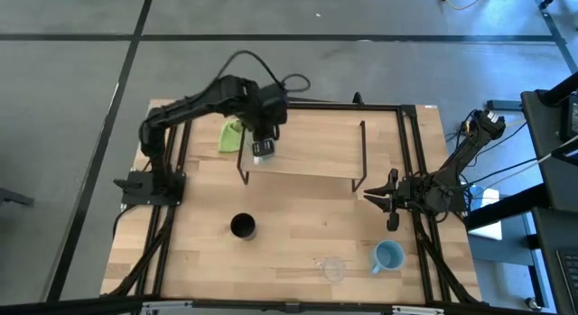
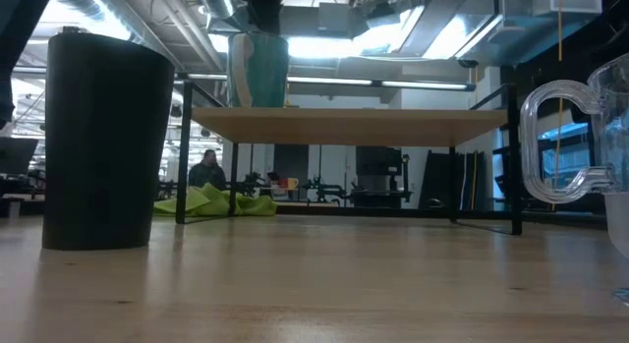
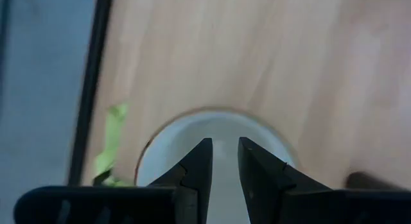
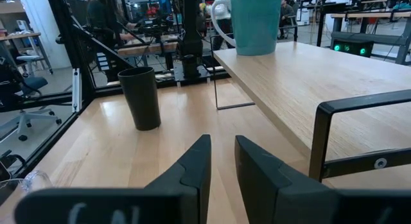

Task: Stack small to large cups/mugs on shelf
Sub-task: Adjust the blue mug

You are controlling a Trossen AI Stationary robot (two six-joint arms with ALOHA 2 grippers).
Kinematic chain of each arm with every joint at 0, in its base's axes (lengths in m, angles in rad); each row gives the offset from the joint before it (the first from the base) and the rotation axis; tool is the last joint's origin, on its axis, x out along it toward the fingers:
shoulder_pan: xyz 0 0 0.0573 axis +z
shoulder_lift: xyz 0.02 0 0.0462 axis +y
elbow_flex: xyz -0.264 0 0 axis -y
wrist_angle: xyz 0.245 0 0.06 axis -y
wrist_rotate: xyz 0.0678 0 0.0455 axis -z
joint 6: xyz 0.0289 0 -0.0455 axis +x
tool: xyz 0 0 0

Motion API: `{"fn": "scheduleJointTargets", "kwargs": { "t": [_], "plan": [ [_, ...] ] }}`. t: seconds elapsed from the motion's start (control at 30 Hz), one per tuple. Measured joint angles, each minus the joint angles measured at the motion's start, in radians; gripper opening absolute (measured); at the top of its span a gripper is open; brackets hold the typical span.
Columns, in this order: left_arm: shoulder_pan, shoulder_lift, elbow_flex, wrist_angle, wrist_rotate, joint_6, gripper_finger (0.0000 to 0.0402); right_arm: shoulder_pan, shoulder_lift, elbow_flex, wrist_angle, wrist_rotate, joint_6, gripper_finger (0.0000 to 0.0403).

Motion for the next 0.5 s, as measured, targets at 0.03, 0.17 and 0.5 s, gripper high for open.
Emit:
{"fn": "scheduleJointTargets", "kwargs": {
  "t": [0.03, 0.17, 0.5],
  "plan": [
    [-0.008, 0.007, 0.000, -0.016, -0.037, -0.005, 0.0070, 0.000, 0.000, 0.000, 0.000, 0.000, 0.000, 0.0072],
    [-0.029, 0.014, 0.000, -0.031, -0.074, -0.007, 0.0070, 0.000, 0.000, 0.000, 0.000, 0.000, 0.001, 0.0072],
    [-0.072, -0.010, 0.002, 0.004, -0.099, 0.108, 0.0070, 0.000, 0.000, 0.000, 0.000, 0.000, 0.001, 0.0072]
  ]
}}
